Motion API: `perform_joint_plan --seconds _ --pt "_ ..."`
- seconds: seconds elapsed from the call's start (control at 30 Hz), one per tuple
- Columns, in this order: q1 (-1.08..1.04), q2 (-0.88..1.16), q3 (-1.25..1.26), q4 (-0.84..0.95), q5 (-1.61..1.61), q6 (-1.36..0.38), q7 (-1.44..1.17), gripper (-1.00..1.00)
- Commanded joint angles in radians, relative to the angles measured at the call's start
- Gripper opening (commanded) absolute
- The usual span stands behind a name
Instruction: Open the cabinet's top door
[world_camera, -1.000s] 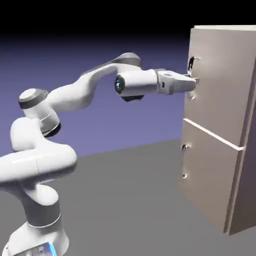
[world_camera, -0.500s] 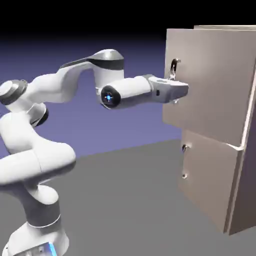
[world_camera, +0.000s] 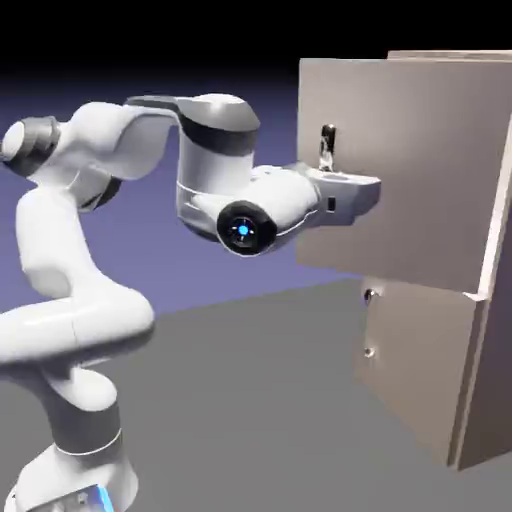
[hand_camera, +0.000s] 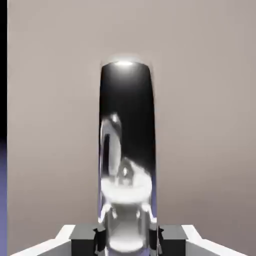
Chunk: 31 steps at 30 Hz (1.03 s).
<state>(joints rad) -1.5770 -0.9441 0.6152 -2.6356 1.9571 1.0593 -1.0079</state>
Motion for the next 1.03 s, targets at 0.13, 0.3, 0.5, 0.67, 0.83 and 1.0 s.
perform_joint_plan --seconds 0.13,0.3,0.5,0.67,0.83,1.0 --pt "-0.102 0.181 0.002 0.114 -0.172 -0.151 -0.116 -1.00" --pt "-0.183 0.362 0.038 0.250 -0.335 -0.239 -0.213 -1.00" --pt "-0.242 0.580 0.099 0.424 -0.514 -0.280 -0.288 -1.00" --pt "-0.257 0.761 0.149 0.568 -0.646 -0.282 -0.306 -1.00" --pt "-0.238 0.942 0.186 0.711 -0.764 -0.277 -0.290 -1.00" --pt "-0.190 1.112 0.205 0.854 -0.863 -0.282 -0.248 -1.00"
